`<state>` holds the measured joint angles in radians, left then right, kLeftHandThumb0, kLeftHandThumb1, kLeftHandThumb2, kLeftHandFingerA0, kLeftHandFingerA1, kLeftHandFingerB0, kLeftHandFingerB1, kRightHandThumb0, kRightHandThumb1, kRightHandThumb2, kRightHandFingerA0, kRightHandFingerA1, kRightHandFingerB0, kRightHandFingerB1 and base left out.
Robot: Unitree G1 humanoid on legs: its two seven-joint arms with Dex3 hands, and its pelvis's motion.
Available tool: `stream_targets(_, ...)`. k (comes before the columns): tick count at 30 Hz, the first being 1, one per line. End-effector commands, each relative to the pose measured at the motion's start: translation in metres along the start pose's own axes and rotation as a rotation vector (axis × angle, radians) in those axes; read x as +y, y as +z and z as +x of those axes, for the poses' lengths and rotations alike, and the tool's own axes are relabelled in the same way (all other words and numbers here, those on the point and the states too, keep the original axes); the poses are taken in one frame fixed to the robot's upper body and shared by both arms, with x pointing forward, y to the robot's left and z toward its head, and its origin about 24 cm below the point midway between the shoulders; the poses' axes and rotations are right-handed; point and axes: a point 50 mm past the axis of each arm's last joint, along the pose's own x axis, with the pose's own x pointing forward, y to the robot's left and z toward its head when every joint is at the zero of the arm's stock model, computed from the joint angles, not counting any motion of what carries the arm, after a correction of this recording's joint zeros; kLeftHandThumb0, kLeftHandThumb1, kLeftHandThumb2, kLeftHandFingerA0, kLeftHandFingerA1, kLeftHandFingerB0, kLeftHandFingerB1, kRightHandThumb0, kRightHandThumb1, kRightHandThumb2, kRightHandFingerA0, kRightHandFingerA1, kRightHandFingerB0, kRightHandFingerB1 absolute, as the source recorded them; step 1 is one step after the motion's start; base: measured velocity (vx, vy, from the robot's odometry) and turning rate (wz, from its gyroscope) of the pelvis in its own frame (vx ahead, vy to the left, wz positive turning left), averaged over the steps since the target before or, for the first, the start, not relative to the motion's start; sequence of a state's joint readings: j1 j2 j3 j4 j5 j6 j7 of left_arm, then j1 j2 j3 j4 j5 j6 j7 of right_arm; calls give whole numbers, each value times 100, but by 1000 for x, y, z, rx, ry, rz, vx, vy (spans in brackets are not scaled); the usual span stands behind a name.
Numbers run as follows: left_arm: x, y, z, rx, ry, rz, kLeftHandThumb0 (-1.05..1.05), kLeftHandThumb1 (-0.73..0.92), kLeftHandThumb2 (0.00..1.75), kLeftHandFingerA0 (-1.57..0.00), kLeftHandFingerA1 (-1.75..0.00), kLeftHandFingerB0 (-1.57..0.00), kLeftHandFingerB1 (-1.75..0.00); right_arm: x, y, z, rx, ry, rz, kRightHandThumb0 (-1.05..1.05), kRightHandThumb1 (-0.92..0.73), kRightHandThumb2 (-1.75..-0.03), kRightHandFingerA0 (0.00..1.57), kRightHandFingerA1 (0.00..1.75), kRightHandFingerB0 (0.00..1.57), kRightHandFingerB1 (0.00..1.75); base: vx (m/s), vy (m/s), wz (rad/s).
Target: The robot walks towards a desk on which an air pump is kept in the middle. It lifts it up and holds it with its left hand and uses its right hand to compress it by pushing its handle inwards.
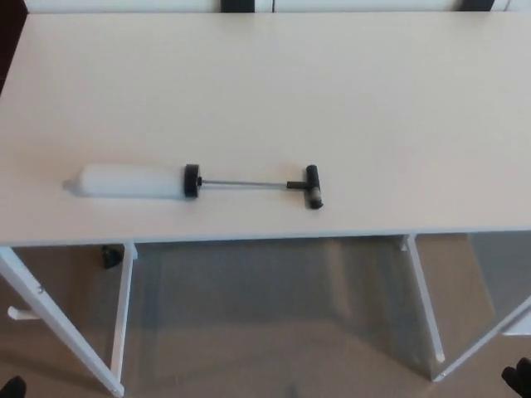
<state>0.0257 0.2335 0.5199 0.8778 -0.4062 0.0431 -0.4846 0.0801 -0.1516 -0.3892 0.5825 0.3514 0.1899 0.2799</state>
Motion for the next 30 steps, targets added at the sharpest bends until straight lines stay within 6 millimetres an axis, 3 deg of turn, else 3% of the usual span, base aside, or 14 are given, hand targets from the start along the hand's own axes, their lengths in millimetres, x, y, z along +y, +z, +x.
stream_targets(1,1,2,0,-7,9,7,-7,49,92,-1,-46,-5,-45,-3,3,-1,-14,-15,-27,-18,-57,-57,48,47,21,31,171,-7,10)
stream_targets(2,1,2,1,-7,0,9,-9,71,60,-8,-33,-12,-28,-3,3,-1,-14,-16,-27,-15,-41,-90,45,66,8,48,172,-13,15)
stream_targets(4,1,3,1,-7,-12,11,-9,71,60,-8,-33,-12,-28,-3,3,-1,-13,-18,-27,-15,-41,-90,45,66,8,48,176,-21,18)
stream_targets(5,0,3,1,-6,-13,11,-9,71,60,-8,-33,-13,-28,-3,3,-1,-13,-20,-24,-17,-57,-57,53,53,22,31,186,-47,11)
stream_targets(6,0,3,1,-6,-13,11,-9,71,60,-8,-33,-13,-28,-3,3,-1,-14,-22,-22,-17,-57,-57,53,53,22,31,113,-164,31)
stream_targets(7,-1,4,1,-11,-9,14,-8,49,92,0,-46,-3,-44,-3,4,-1,-19,-12,-18,-17,-58,-57,51,54,20,31,29,-239,15)
stream_targets(15,-9,6,2,-23,-48,5,-8,49,92,-1,-46,-3,-44,-4,5,0,-21,-22,-4,-17,-58,-57,52,52,22,31,3,-149,-9)
stream_targets(22,-12,7,0,-21,-61,19,-8,50,93,-3,-47,-5,-45,-4,3,-2,-18,-37,-1,-21,-57,-59,56,52,22,32,-13,169,2)
stream_targets(27,-13,8,-1,-22,-70,26,-9,49,92,-1,-46,-3,-44,-5,3,-1,-20,-30,2,-21,-57,-59,45,44,20,32,24,217,8)
stream_targets(28,-13,8,-1,-22,-70,24,-8,50,93,-1,-46,-3,-44,-5,3,-1,-20,-28,1,-15,-40,-88,43,64,8,48,0,0,0)
stream_targets(30,-13,9,0,-22,-69,22,-8,50,93,-1,-46,-3,-44,-5,3,0,-20,-27,0,-15,-40,-88,43,64,8,48,0,0,0)
